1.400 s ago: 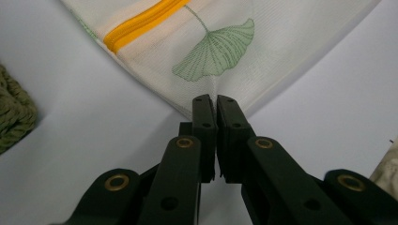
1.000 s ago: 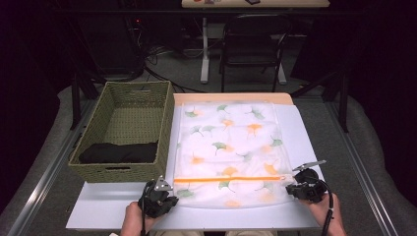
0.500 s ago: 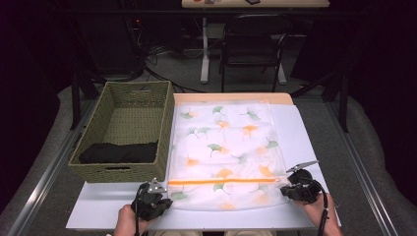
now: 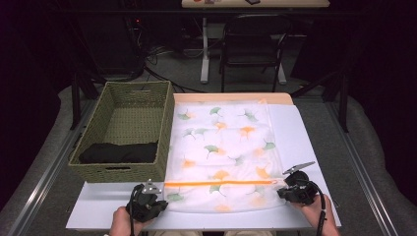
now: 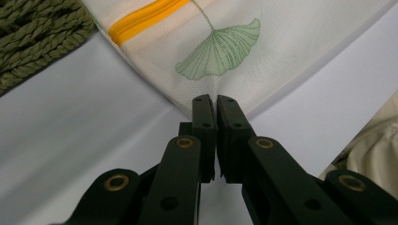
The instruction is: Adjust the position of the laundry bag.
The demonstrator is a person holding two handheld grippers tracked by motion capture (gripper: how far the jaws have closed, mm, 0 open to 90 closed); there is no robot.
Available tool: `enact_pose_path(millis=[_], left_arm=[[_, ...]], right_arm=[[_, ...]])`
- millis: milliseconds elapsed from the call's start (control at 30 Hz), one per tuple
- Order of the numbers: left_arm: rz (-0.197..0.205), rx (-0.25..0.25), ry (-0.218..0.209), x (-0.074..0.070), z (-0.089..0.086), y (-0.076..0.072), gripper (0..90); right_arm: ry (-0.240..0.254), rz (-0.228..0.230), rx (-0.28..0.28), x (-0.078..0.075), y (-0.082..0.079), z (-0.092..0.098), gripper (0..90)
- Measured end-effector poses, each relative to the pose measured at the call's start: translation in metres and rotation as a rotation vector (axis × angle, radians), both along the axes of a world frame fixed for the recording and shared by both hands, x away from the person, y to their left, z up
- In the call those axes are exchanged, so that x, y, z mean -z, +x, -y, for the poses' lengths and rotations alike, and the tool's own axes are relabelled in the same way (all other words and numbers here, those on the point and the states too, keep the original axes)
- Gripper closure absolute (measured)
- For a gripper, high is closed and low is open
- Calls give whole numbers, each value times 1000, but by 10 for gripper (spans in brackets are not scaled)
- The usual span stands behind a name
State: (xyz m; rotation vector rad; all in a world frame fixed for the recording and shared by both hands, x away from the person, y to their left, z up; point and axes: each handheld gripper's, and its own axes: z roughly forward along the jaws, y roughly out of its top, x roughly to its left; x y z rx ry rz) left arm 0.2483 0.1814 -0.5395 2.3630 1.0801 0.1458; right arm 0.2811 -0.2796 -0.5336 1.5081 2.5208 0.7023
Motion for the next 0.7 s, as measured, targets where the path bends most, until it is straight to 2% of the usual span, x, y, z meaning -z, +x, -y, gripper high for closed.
enact_pose_path(millis=[167, 200, 233, 267, 300, 467, 500, 567, 600, 700], left_arm=[[0, 0, 4, 0, 0, 0, 853], [6, 44, 7, -9, 4, -1, 828], [6, 44, 7, -9, 4, -1, 382], [6, 44, 7, -9, 4, -1, 382], [6, 44, 7, -9, 4, -1, 382], [6, 44, 7, -9, 4, -1, 382], [18, 63, 9, -11, 6, 0, 269], [9, 67, -7, -12, 6, 1, 213], [20, 79, -11, -13, 7, 1, 187], [27, 91, -16, -15, 8, 2, 156]], right_arm=[[-8, -4, -2, 0, 0, 0, 849], [3, -7, -4, 0, 0, 0, 781], [3, -7, -4, 0, 0, 0, 781], [46, 8, 6, -5, -2, 10, 781], [46, 8, 6, -5, -2, 10, 328], [46, 8, 6, -5, -2, 10, 328], [45, 26, 17, -8, -2, 15, 253], [58, 41, 17, -9, -2, 17, 189], [51, 53, 14, -10, -2, 18, 166], [51, 70, 14, -13, -2, 20, 144]])
